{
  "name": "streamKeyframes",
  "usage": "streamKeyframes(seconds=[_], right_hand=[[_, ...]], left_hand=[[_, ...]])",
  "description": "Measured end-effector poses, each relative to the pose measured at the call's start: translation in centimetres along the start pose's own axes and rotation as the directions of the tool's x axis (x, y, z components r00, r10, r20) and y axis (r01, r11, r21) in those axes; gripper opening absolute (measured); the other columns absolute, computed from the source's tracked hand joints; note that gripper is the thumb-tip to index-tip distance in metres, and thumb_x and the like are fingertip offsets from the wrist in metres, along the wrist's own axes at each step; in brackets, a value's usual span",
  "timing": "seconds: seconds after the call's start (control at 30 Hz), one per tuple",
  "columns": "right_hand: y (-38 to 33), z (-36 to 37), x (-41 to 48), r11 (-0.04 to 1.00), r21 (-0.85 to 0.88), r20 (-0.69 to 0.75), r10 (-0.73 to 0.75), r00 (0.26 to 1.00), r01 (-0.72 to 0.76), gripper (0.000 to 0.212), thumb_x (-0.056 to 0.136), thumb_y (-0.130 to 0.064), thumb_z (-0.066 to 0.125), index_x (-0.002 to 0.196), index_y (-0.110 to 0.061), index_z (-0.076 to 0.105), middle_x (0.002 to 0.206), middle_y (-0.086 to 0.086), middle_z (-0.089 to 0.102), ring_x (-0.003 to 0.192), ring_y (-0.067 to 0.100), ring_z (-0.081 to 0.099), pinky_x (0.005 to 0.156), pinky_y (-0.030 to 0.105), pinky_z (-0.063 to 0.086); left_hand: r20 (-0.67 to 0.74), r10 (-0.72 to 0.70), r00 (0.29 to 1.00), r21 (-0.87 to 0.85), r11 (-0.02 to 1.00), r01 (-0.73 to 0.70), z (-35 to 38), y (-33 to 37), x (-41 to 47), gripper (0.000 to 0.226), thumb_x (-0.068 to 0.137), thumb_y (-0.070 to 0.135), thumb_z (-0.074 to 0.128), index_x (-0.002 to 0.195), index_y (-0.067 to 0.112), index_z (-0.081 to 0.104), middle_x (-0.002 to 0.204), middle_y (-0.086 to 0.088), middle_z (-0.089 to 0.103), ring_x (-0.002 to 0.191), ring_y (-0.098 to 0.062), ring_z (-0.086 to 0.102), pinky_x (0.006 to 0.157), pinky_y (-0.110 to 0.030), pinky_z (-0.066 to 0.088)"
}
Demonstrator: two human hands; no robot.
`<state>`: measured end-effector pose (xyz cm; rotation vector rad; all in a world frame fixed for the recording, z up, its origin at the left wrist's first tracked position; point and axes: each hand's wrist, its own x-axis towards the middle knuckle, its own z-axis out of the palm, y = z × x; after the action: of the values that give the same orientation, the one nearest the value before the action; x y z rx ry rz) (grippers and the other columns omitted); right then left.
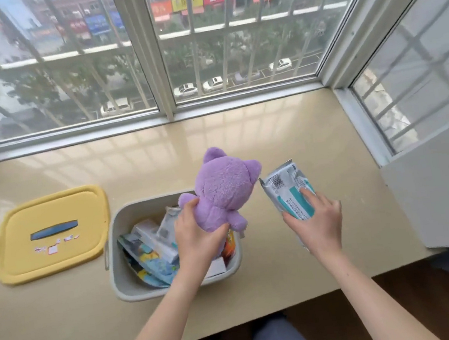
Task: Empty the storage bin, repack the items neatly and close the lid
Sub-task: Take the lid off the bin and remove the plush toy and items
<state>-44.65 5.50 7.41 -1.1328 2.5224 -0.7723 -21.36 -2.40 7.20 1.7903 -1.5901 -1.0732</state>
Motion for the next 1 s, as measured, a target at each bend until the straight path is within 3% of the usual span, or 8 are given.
streamKeyframes(seconds=[0.3, 0.67, 0.83, 1.0], right_hand=[[6.3, 3.0, 12.6, 0.999, -0.011, 0.053, 0.038, 0.998, -0.038, 0.072, 0.067, -0.044, 0.079, 0.134, -0.028, 0.057, 0.116, -0.004, 0.062, 0.1, 0.024, 0.04, 0.084, 0.042, 0.047], [12.0, 13.1, 20.8, 1.0, -0.011, 0.034, 0.026, 0.999, -0.026, 0.07, 0.066, -0.042, 0.082, 0.13, -0.023, 0.061, 0.107, -0.004, 0.065, 0.091, 0.025, 0.038, 0.082, 0.036, 0.043], [14.8, 16.7, 21.7, 0.999, -0.037, 0.026, -0.029, 0.999, 0.03, 0.071, 0.062, -0.057, 0.064, 0.123, -0.021, 0.065, 0.092, -0.002, 0.063, 0.087, 0.033, 0.051, 0.079, 0.026, 0.033], [15.8, 17.6, 21.4, 0.998, -0.057, 0.039, -0.034, 0.999, 0.036, 0.069, 0.062, -0.049, 0.072, 0.124, -0.021, 0.064, 0.094, -0.001, 0.063, 0.089, 0.034, 0.054, 0.079, 0.024, 0.028]], left_hand=[[-0.045, -0.054, 0.998, -0.032, 0.998, 0.052, 13.0, 5.2, 10.6, 0.078, 0.052, 0.051, 0.071, 0.123, 0.033, 0.044, 0.107, 0.001, 0.059, 0.103, -0.026, 0.057, 0.088, -0.045, 0.05], [-0.119, -0.268, 0.956, -0.109, 0.96, 0.256, 24.5, 0.0, 21.8, 0.071, 0.052, 0.05, 0.07, 0.116, 0.038, 0.042, 0.103, 0.001, 0.058, 0.1, -0.026, 0.058, 0.084, -0.045, 0.053], [-0.145, -0.215, 0.966, -0.028, 0.977, 0.214, 27.1, -1.9, 22.8, 0.078, 0.058, 0.044, 0.078, 0.126, 0.024, 0.045, 0.112, -0.006, 0.054, 0.111, -0.03, 0.05, 0.096, -0.048, 0.044], [-0.12, -0.188, 0.975, -0.011, 0.982, 0.188, 27.7, -2.6, 23.5, 0.088, 0.059, 0.047, 0.075, 0.134, 0.015, 0.042, 0.12, -0.011, 0.051, 0.116, -0.032, 0.048, 0.099, -0.047, 0.041]])
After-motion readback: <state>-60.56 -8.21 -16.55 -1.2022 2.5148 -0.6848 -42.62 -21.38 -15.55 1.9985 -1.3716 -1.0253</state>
